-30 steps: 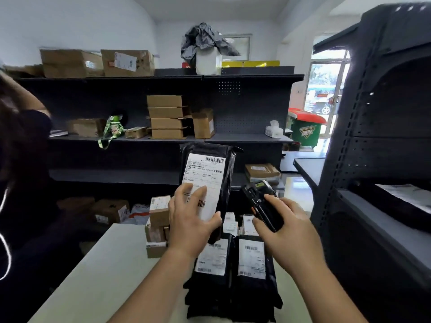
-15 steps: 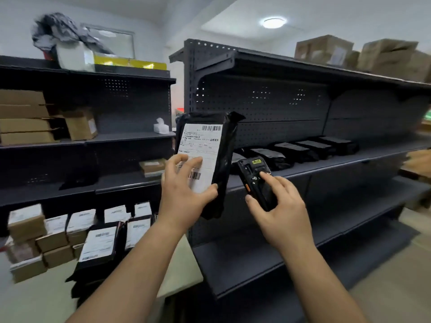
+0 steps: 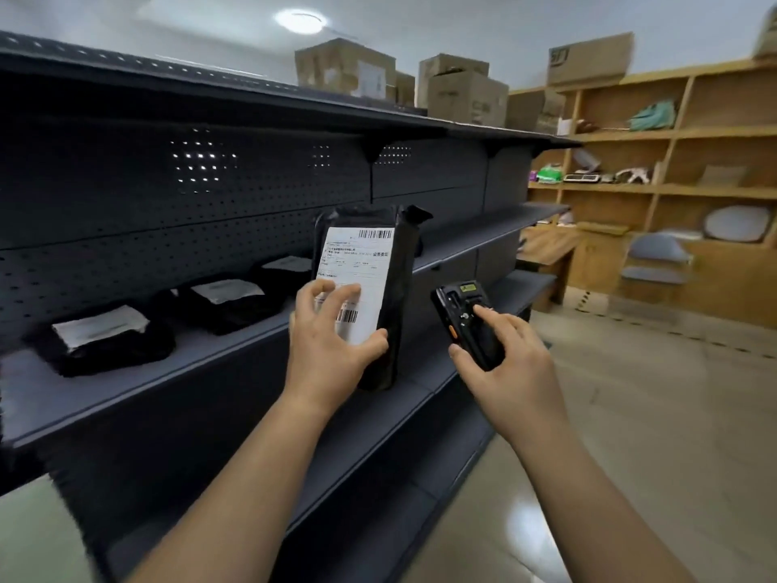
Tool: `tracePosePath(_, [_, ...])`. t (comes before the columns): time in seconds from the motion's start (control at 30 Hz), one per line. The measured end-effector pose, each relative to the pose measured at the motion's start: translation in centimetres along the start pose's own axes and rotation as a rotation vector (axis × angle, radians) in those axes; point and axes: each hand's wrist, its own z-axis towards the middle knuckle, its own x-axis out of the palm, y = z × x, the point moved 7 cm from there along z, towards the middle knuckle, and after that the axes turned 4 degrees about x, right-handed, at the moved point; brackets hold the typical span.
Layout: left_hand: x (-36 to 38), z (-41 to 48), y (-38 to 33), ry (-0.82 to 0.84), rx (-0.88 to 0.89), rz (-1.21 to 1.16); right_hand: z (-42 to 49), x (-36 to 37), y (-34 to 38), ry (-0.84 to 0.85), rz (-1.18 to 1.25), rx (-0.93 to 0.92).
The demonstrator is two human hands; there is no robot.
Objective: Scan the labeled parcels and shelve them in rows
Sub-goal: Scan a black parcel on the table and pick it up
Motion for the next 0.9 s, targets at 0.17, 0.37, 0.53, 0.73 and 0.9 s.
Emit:
tracePosePath(0.17, [10.6,4.5,2.0,0.044,0.012,-0.076,6.4,1.4,-7.6,-0.010,-0.015,0.060])
tracePosePath(0.37, [21.7,11.6,5.5,0.072,0.003,-0.186,15.4,3.2,-14.5,-0.035,-0.100,0.120])
tracePosePath(0.53, [31.3,18.5,6.5,0.098,0.010,-0.224,23.3,3.3,-20.2,-0.080,-0.145,0.151])
tracePosePath(0.73, [42.8,23.1,7.8,0.128,0.026,-0.200,31.3,4.2,-29.2,-0.099,-0.142,0.188])
tracePosePath(0.9, [49.2,28.5,8.9,0.065,-0.002,-0.109,40.2,6.5,-35.3,-0.047,-0.081,0.116])
